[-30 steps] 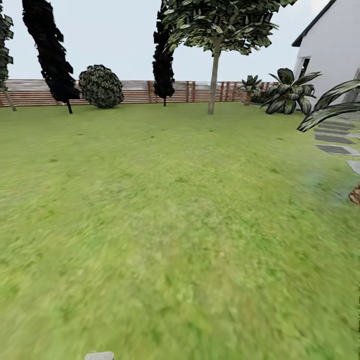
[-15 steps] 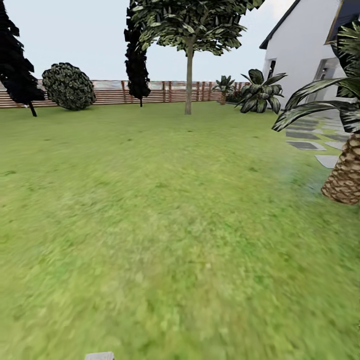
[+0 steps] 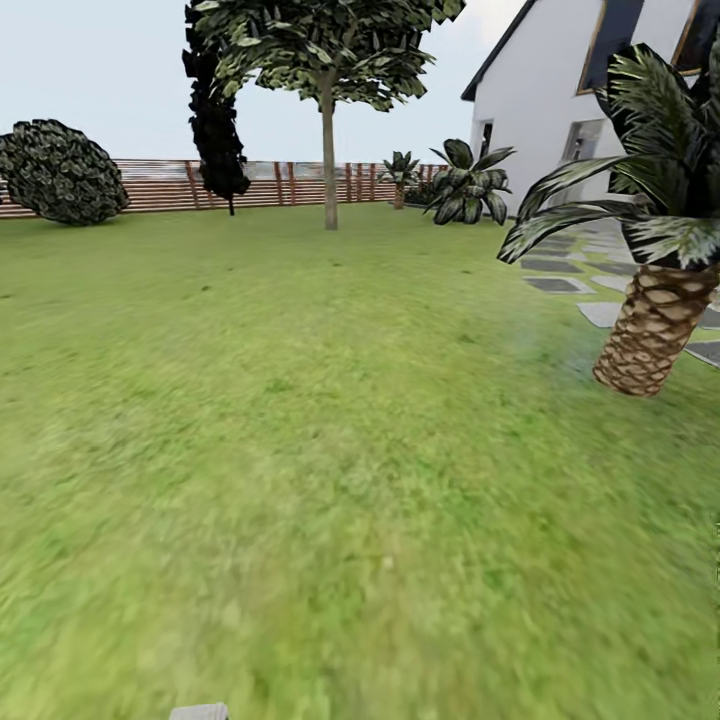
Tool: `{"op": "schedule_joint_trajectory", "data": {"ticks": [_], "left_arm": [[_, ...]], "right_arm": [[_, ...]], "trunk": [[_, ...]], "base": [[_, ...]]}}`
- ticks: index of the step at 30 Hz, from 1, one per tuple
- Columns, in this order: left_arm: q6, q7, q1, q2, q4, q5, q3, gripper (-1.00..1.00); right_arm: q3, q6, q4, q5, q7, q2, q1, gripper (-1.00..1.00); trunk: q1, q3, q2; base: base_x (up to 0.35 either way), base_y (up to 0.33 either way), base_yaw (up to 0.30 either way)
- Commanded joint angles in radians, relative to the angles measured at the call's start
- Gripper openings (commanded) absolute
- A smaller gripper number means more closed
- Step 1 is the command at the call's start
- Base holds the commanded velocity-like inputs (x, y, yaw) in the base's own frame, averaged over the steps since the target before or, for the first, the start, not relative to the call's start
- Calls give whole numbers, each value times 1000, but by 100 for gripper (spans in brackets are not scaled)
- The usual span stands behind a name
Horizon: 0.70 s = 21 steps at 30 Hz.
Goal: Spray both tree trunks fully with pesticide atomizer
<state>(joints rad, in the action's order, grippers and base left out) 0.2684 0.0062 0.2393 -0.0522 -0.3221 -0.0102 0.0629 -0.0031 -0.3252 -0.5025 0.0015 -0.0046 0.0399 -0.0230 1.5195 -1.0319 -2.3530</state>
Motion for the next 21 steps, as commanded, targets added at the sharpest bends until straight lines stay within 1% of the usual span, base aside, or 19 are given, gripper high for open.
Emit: {"op": "schedule_joint_trajectory", "data": {"ticks": [1,14,17,21], "left_arm": [[0,0,0,0,0,0,0,100],[0,0,0,0,-1,-1,0,100],[0,0,0,-2,-1,0,0,100],[0,0,0,-2,-2,2,0,100]], "right_arm": [[0,0,0,0,0,0,0,100],[-1,0,-1,0,0,0,0,100],[-1,0,-1,0,0,0,0,100],[1,0,0,1,1,0,0,100]], "trunk": [[0,0,0],[0,2,0],[0,3,0],[0,4,0]], "base": [[340,0,-265],[340,0,-263],[340,0,-138],[340,0,-17]]}}
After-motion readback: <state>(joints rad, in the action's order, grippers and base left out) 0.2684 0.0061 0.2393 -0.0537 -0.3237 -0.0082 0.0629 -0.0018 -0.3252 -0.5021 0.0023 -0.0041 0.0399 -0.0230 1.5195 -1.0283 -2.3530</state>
